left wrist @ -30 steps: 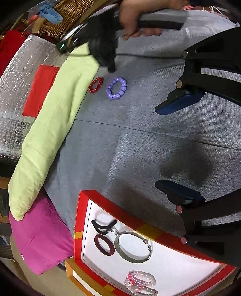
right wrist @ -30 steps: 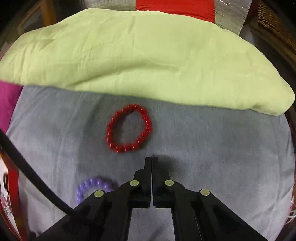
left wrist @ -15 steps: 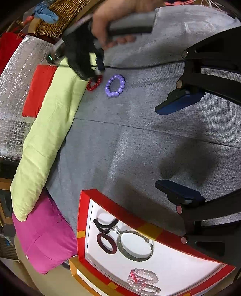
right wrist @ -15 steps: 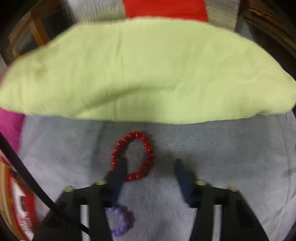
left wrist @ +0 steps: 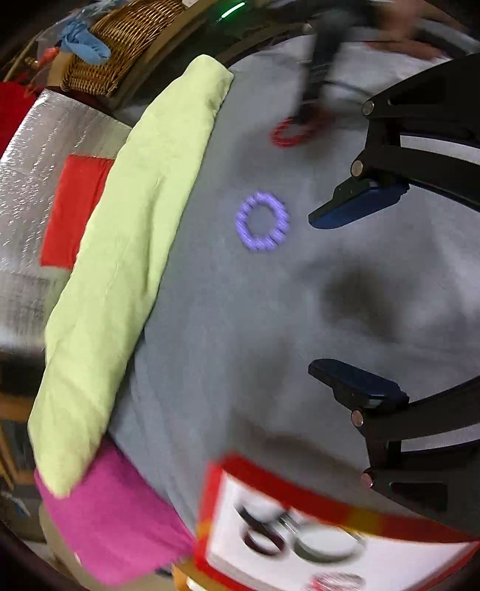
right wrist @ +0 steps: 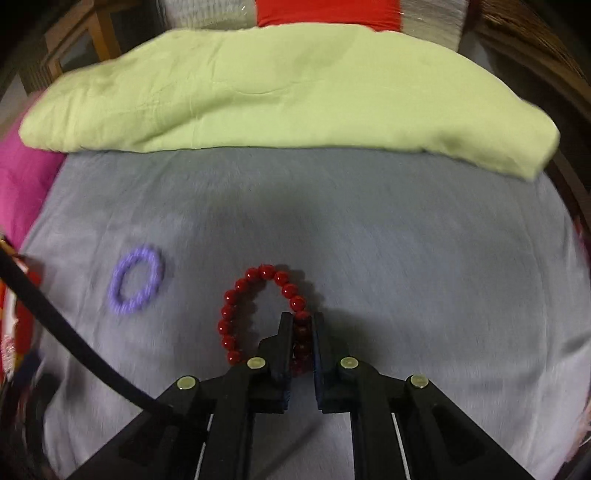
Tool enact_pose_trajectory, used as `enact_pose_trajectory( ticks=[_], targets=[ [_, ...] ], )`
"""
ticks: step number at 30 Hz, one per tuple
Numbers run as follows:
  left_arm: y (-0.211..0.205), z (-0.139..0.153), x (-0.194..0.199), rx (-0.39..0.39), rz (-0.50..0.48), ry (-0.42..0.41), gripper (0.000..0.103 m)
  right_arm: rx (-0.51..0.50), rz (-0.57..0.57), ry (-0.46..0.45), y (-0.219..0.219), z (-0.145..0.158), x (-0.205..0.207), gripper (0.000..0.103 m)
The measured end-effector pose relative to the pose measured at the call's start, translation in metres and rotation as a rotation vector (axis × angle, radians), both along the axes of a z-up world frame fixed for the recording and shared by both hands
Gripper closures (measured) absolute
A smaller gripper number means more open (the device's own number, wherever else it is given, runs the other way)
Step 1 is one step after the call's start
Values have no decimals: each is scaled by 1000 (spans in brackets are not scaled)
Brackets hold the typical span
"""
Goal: Organize jewelry
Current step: 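Grasp the red bead bracelet with the right tool while the left tool grasps the purple bead bracelet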
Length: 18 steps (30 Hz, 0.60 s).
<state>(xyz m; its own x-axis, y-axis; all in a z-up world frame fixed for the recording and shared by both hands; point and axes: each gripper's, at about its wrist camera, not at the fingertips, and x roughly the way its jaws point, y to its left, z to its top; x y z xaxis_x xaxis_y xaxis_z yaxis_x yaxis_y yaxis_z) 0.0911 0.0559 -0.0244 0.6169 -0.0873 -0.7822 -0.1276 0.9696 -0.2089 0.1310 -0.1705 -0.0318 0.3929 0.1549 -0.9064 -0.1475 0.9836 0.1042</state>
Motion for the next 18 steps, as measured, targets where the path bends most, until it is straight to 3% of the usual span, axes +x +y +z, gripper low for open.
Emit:
enact_pose_trajectory(
  ticks=[2, 4, 6, 7, 9, 13, 18],
  targets=[
    [-12, 0, 30, -9, -3, 12, 30, 46, -6, -12, -12, 0, -19, 93],
    [-27, -5, 52, 48, -36, 35, 33, 79, -7, -20, -19, 1, -25, 93],
    [-44, -23, 68, 118, -92, 116, 82, 123, -17, -30, -27, 0, -31, 93],
    [-48, -28, 68, 144, -103, 119, 91, 152, -25, -35, -32, -1, -33, 93],
    [-55, -25, 60, 209, -135, 86, 94, 196, -34, -53, -42, -1, -43, 93],
    [-50, -12, 26, 158, -162, 43, 94, 264, -35, -49, -52, 12, -45, 93],
    [-56, -2, -6, 152, -181, -19, 94, 295, -29, -69, -46, 15, -45, 93]
  ],
)
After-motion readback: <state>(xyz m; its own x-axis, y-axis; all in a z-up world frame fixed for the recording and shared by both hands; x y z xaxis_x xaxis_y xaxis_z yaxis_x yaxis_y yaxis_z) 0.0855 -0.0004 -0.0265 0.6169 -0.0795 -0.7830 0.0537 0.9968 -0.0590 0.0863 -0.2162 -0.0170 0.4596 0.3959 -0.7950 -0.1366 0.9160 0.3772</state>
